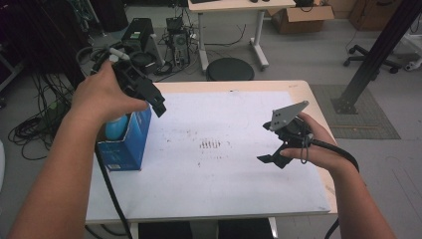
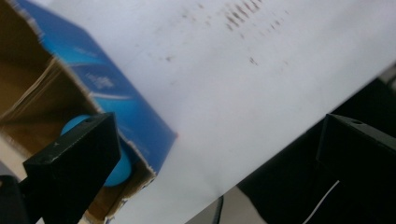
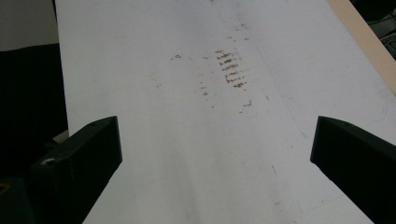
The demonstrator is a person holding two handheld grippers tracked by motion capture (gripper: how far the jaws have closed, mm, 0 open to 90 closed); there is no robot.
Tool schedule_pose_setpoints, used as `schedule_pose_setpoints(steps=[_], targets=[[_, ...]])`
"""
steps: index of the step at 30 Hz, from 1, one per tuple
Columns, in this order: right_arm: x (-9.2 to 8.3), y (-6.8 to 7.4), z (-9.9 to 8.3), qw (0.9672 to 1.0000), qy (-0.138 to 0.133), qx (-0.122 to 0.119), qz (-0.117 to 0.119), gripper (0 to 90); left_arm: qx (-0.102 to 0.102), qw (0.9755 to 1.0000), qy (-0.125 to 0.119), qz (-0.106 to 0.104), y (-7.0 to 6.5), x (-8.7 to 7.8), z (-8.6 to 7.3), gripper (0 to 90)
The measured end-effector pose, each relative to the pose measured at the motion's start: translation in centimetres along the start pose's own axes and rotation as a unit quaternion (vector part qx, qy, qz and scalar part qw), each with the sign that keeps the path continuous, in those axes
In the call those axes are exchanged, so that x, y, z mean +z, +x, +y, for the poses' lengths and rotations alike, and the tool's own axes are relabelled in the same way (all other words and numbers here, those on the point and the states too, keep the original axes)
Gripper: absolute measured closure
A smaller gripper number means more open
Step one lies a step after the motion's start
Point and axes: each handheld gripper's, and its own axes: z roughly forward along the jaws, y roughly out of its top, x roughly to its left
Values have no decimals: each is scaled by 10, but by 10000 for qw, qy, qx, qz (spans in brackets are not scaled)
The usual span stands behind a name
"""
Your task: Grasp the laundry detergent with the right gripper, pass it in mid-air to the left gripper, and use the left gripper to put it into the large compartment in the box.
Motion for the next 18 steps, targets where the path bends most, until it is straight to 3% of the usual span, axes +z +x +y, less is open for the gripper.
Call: schedule_pose_setpoints(steps=[1,2,4,7,8,9,11,12,13,18], targets=[[-1,0,2,10000,25,-16,-2,21,0,10000,0,0,0,0,0,2],[-2,1,3,10000,42,-25,-3,21,298,9995,96,-12,-7,3,1,2],[-3,1,5,10000,73,-45,-6,21,410,9991,112,-26,-11,5,2,2],[-7,2,12,9997,203,-140,-15,21,953,9954,102,-75,-22,11,3,2],[-8,2,14,9996,231,-172,-22,21,1168,9931,86,-67,-26,13,4,2],[-8,2,14,9996,231,-172,-22,21,1168,9931,86,-67,-26,13,4,2],[-10,2,18,9993,294,-231,-9,21,1781,9838,195,-39,-34,20,5,2],[-10,2,21,9989,362,-285,20,21,2182,9753,326,56,-42,28,4,2],[-10,2,22,9987,397,-310,45,21,2322,9719,388,43,-45,32,4,2],[-5,-2,27,9970,619,-433,161,23,2714,9606,573,-175,-51,50,3,2]])
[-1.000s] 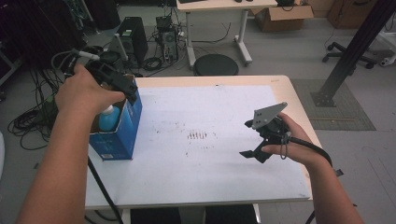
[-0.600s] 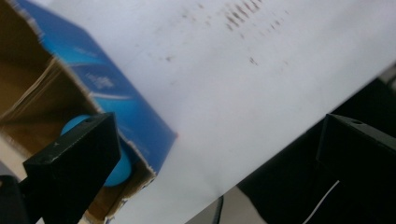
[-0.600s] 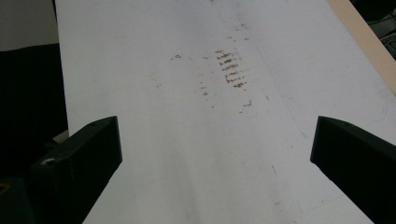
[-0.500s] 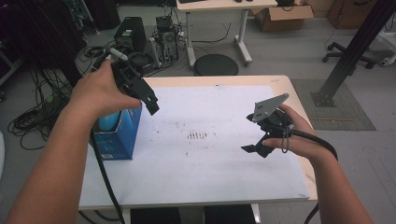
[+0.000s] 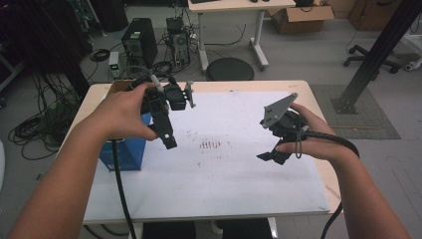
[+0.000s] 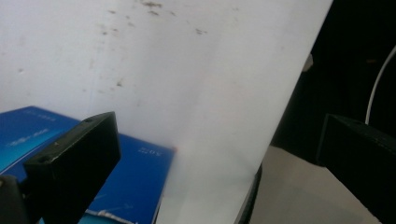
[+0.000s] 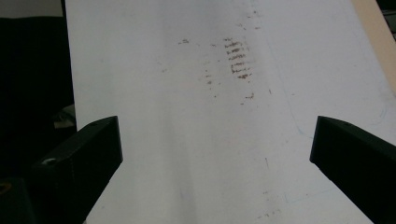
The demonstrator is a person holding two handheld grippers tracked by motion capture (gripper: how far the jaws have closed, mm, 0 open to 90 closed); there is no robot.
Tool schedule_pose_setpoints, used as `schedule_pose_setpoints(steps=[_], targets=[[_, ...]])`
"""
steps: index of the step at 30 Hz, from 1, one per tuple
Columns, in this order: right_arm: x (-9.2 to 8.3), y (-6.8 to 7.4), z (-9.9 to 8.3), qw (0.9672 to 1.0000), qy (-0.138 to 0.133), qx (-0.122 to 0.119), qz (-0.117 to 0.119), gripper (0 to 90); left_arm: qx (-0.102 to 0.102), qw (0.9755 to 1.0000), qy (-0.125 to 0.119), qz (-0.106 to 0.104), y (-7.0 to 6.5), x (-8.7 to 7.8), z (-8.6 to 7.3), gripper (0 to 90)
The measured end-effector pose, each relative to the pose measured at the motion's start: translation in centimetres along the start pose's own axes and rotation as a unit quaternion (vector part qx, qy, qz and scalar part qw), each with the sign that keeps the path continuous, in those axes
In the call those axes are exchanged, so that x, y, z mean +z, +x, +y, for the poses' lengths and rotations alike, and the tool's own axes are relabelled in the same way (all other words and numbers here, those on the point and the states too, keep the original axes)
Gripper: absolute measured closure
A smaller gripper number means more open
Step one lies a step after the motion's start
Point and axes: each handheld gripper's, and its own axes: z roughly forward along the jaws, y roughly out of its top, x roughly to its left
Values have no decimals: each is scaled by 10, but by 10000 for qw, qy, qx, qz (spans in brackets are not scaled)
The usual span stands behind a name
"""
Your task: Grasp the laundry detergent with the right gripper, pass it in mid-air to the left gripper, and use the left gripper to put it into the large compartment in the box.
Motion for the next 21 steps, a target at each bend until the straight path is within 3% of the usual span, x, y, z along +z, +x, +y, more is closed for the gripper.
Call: schedule_pose_setpoints(steps=[4,7,9,12,21], targets=[[4,-4,1,9998,190,-60,94,26,160,9998,35,-58,-3,9,1,2],[5,-6,1,9992,351,-86,141,26,467,9987,75,-166,-9,20,4,2],[7,-8,0,9989,438,-110,156,27,546,9981,159,-221,-12,26,6,2],[8,-8,-1,9986,488,-102,186,27,589,9975,341,-216,-14,33,10,2],[15,-12,-3,9983,511,-70,256,27,688,9967,310,-296,-12,37,14,2]])
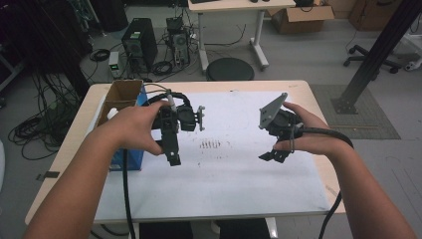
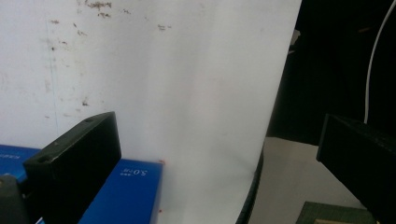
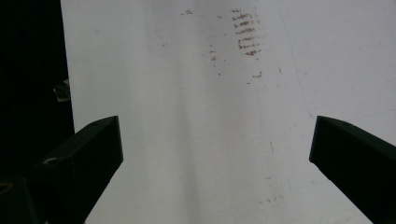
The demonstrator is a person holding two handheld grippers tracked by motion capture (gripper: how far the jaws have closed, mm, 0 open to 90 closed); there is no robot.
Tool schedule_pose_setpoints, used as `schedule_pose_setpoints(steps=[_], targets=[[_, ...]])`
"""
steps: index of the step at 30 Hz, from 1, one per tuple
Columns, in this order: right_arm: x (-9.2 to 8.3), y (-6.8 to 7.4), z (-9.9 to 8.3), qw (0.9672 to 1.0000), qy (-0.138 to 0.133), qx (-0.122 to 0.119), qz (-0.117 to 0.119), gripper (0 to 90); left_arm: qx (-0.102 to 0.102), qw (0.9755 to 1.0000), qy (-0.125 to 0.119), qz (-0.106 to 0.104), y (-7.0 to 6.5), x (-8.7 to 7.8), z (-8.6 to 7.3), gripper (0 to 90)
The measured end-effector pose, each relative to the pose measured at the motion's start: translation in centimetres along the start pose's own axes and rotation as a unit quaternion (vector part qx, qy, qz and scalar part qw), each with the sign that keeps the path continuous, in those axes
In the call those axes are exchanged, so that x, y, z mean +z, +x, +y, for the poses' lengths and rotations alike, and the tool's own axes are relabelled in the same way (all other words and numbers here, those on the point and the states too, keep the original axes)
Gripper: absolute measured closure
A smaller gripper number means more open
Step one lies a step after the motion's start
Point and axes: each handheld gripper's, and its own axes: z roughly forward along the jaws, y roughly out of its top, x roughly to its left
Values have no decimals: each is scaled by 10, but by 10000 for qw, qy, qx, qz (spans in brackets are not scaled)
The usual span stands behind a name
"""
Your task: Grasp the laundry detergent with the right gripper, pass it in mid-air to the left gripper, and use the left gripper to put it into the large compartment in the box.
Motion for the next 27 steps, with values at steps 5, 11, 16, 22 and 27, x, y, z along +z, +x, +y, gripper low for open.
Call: schedule_pose_setpoints(steps=[5,11,16,22,27], targets=[[4,0,-1,10000,-45,15,24,28,66,10000,-43,-56,0,5,-1,2],[4,0,0,10000,-14,-5,39,29,44,10000,-3,-51,0,5,-1,2],[3,1,1,10000,-14,-29,56,29,41,10000,3,-44,0,5,-2,2],[4,2,0,10000,-3,-26,86,29,12,10000,-6,-36,0,5,-3,2],[4,2,-1,9999,-3,-39,118,29,-1,10000,9,-34,1,6,-4,2]])
